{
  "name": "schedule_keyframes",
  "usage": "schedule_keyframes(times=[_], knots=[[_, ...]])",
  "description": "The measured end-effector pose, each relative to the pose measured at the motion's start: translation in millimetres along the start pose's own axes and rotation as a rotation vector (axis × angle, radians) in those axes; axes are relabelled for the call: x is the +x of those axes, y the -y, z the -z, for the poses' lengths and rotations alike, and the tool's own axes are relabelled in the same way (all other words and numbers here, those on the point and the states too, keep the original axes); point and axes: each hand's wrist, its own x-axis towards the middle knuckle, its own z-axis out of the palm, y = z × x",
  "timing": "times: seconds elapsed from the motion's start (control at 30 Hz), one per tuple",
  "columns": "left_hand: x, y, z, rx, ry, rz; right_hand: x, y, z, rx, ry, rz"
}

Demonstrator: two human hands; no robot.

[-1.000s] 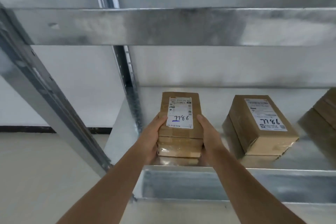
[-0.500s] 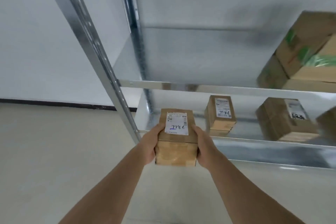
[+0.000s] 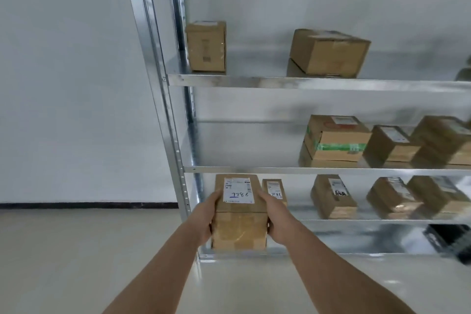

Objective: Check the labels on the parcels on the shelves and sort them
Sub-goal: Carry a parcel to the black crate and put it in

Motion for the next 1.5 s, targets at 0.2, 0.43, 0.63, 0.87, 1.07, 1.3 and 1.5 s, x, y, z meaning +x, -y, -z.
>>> schedule_keyframes(times=[0.2, 0.43, 0.63, 0.87, 1.07, 1.3, 1.5], knots=[[-45.6, 1.8, -11.0, 0.058, 0.007, -0.051, -41.7, -7.5, 16.6, 0.03, 0.033, 0.052], [-65.6, 15.7, -35.8, 0.112, 0.02, -0.1, -65.1, -12.4, 46.1, 0.037, 0.006, 0.096], [-71.6, 17.6, -53.7, 0.156, 0.09, -0.129, -81.8, -11.8, 65.7, 0.052, -0.002, 0.129], [-67.8, 27.6, -106.2, 0.191, 0.215, -0.111, -97.3, -16.5, 119.7, 0.123, -0.118, 0.149], [-77.5, 42.4, -183.6, 0.238, 0.325, -0.094, -112.6, -10.7, 192.6, 0.19, -0.231, 0.17], [-85.4, 73.8, -327.6, 0.344, 0.457, -0.079, -128.1, -2.8, 330.3, 0.31, -0.373, 0.214], [-84.7, 107.5, -467.0, 0.401, 0.567, -0.08, -146.8, 13.4, 464.6, 0.404, -0.497, 0.221]])
